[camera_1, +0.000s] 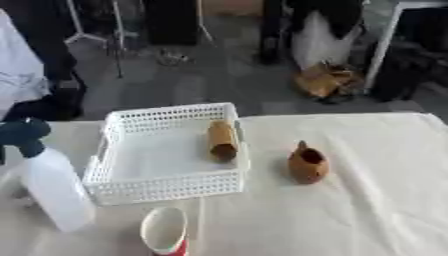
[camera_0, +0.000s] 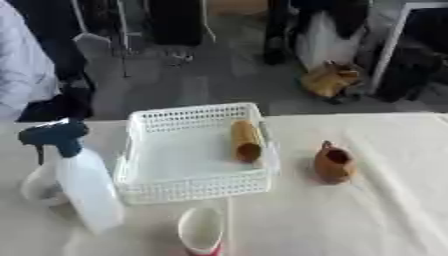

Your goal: Pick up objects on the table and place them in the box.

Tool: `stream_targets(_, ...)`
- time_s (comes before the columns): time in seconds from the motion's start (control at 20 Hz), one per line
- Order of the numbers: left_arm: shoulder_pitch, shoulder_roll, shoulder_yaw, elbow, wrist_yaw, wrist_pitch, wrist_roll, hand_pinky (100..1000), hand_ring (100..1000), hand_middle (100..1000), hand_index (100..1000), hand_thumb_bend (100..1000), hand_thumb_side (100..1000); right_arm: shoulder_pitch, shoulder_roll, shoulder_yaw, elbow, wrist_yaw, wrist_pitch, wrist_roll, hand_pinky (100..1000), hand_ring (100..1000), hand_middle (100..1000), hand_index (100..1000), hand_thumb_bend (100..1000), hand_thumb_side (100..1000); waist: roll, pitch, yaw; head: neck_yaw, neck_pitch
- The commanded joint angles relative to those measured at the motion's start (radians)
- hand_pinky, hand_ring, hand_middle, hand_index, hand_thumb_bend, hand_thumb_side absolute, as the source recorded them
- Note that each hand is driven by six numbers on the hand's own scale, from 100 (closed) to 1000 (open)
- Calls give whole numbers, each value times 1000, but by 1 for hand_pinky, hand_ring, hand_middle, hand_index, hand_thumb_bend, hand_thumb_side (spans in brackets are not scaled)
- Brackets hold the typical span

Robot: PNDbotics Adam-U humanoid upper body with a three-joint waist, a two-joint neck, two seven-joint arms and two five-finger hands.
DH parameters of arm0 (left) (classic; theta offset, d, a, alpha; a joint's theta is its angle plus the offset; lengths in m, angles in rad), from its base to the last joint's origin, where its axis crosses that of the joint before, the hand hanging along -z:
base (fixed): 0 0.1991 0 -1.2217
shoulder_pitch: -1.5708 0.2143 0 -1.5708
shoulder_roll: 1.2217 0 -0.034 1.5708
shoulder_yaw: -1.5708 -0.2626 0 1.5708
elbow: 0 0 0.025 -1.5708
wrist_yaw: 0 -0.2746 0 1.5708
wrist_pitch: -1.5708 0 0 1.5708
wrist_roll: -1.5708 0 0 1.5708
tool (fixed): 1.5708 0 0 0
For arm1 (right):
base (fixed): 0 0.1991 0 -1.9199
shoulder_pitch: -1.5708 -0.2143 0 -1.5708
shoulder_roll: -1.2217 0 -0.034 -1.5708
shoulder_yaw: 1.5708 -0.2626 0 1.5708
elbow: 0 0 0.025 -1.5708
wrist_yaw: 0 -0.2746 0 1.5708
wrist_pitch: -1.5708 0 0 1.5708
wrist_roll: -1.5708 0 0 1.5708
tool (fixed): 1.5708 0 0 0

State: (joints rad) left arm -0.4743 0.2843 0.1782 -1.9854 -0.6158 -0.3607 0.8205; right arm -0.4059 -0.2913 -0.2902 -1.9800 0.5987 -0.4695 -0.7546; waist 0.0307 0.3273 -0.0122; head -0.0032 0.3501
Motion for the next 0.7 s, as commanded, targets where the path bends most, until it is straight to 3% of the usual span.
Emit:
stream_targets(0.05,-11,8,3,-15,1,-23,24,948,947,927,967,100,1000,-6,-8,-6,-20,6,-45,-51,773,877,791,925,100,1000,-2,-21,1,6,13)
stream_targets(0.3,-8,13,3,-15,-2,-21,23,948,947,926,966,100,1000,-7,-25,-7,-20,8,-27,-49,777,896,801,938,100,1000,-6,-24,4,9,22)
stream_targets(0.45,-3,22,2,-15,-5,-19,20,948,947,926,965,100,1000,-6,-69,4,-20,16,8,-20,781,912,852,967,100,1000,-16,-31,4,11,24)
stream_targets(0.7,7,42,-4,-15,-7,-17,10,948,947,926,964,100,1000,-31,-188,96,39,82,83,54,770,910,877,1000,100,1000,-43,-44,3,12,34)
